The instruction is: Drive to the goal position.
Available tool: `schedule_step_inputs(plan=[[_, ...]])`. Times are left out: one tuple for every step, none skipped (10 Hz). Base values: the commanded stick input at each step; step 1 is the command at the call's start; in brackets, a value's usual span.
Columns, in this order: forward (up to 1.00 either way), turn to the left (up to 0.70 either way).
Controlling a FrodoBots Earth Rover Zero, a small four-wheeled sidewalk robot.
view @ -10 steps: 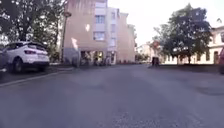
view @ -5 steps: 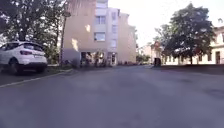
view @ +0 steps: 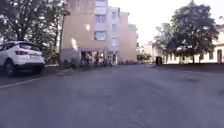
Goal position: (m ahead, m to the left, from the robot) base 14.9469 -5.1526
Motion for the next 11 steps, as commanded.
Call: schedule_step_inputs(plan=[[0.7,0.0],[0.7,0.0],[0.7,0.0],[0.7,0.0],[0.7,0.0],[0.7,0.0],[0.7,0.0],[0.7,0.0],[0.7,0.0],[0.7,0.0],[0.7,0.0]])
